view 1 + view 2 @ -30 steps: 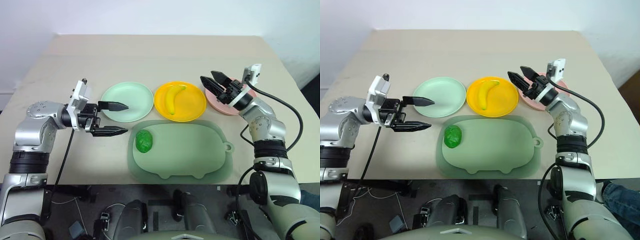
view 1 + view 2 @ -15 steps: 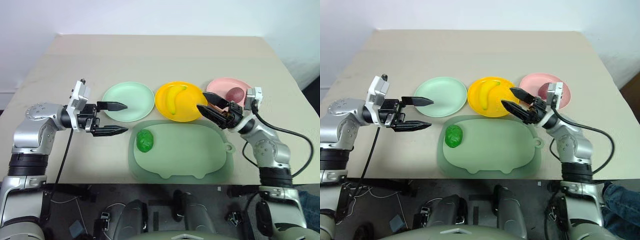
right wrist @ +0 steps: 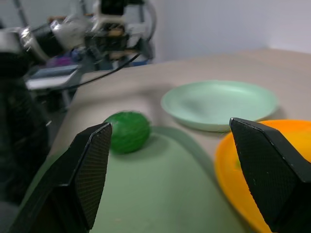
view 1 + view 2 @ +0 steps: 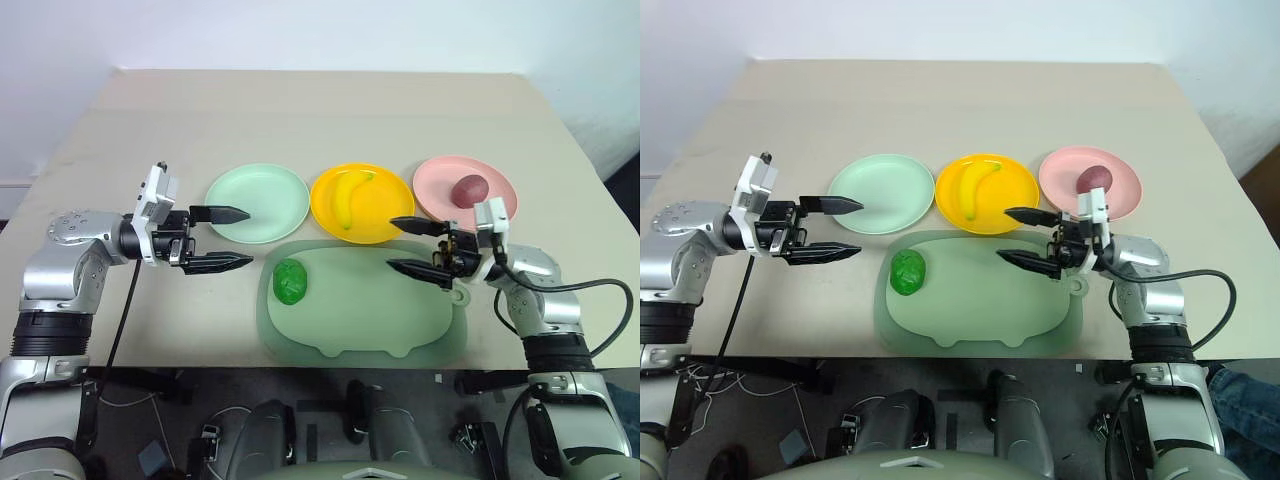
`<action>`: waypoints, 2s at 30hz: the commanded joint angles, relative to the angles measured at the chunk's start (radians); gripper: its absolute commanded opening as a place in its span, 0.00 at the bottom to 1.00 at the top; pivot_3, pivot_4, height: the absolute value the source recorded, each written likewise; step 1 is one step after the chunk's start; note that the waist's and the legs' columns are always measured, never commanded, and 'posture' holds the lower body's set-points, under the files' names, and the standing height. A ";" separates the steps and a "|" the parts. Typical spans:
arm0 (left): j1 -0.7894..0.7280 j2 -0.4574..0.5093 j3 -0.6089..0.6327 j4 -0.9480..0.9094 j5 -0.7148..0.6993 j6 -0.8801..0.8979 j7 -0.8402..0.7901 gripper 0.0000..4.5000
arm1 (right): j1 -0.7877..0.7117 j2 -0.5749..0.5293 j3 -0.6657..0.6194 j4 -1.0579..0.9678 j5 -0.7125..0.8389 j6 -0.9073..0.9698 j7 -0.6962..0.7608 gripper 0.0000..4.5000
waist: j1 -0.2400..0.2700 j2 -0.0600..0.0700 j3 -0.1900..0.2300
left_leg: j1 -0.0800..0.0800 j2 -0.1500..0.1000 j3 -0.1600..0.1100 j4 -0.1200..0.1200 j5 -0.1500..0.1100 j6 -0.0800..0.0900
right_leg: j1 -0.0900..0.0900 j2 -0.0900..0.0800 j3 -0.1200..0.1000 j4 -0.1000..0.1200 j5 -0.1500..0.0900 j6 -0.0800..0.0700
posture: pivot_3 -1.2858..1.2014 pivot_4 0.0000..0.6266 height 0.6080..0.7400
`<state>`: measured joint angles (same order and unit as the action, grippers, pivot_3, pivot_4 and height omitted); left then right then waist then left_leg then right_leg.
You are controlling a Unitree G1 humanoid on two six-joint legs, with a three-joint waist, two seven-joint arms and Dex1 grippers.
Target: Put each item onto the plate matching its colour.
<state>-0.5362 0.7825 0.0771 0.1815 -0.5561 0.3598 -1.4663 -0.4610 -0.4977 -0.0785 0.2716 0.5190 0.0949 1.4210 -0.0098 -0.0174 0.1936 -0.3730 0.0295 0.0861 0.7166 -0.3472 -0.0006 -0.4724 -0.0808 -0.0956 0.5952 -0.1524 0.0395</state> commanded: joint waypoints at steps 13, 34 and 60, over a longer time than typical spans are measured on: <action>0.043 0.042 0.051 -0.069 -0.015 0.029 0.047 1.00 | -0.169 -0.109 0.028 0.190 -0.101 -0.183 0.181 0.90 | -0.001 0.000 0.000 | 0.000 0.000 0.001 0.000 0.001 -0.001 | 0.000 0.000 0.000 0.000 0.000 0.000 | 0.52 0.24 1.00; 0.156 0.054 -0.004 -0.464 -0.097 0.521 0.363 1.00 | -0.189 -0.132 0.010 0.287 -0.139 -0.250 0.130 0.90 | -0.001 0.000 0.000 | 0.001 0.000 -0.001 0.000 0.001 -0.002 | 0.000 0.000 0.001 0.000 0.000 0.000 | 0.52 0.24 1.00; 0.243 -0.056 -0.184 -0.574 0.037 0.380 0.555 1.00 | -0.191 -0.126 0.010 0.257 -0.137 -0.234 0.106 0.90 | 0.000 0.000 0.000 | 0.002 0.000 -0.001 0.000 0.002 -0.003 | 0.002 0.000 0.001 0.000 0.000 0.000 | 0.52 0.24 1.00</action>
<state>-0.3062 0.7251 -0.0862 -0.3558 -0.5423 0.7682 -0.9111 -0.6446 -0.6156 -0.0496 0.5647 0.3666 -0.1374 1.5336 -0.0094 -0.0173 0.1936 -0.3708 0.0293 0.0853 0.7170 -0.3455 -0.0037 -0.4704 -0.0809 -0.0949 0.5953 -0.1524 0.0394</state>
